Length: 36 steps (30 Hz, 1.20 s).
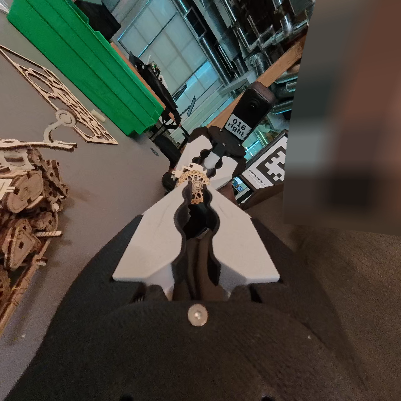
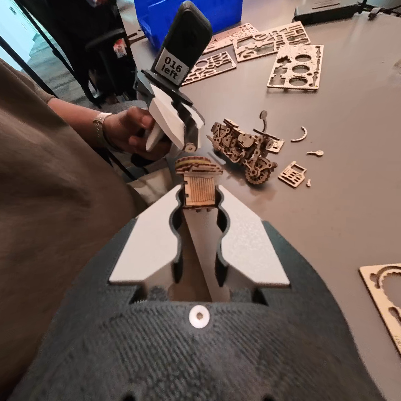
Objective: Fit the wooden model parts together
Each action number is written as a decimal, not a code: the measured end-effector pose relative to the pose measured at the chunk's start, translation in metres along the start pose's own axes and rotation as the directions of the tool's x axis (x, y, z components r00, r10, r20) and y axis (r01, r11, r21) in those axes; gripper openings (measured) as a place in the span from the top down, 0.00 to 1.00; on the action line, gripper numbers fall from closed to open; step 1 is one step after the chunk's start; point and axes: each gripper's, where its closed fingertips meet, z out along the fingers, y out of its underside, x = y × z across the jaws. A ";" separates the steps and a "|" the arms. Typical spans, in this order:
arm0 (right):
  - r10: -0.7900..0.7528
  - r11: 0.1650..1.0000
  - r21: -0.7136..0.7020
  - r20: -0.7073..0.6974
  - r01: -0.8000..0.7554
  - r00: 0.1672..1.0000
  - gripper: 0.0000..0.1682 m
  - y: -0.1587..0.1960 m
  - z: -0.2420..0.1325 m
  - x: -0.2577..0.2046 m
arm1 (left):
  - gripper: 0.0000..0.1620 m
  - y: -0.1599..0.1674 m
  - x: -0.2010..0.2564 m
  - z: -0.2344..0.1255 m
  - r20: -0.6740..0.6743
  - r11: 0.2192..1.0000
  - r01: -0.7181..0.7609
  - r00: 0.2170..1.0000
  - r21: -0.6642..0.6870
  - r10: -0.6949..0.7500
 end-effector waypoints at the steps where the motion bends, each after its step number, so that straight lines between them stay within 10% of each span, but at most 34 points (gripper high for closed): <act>1: 0.006 1.000 0.003 0.002 -0.006 1.000 0.84 -0.001 0.000 -0.001 | 0.96 0.000 0.000 0.000 0.003 1.000 -0.007 1.000 -0.003 0.007; 36: 0.001 0.999 -0.051 0.020 0.000 1.000 0.84 0.018 0.009 -0.001 | 0.96 0.025 -0.015 0.003 0.139 0.964 -0.164 0.971 -0.207 0.195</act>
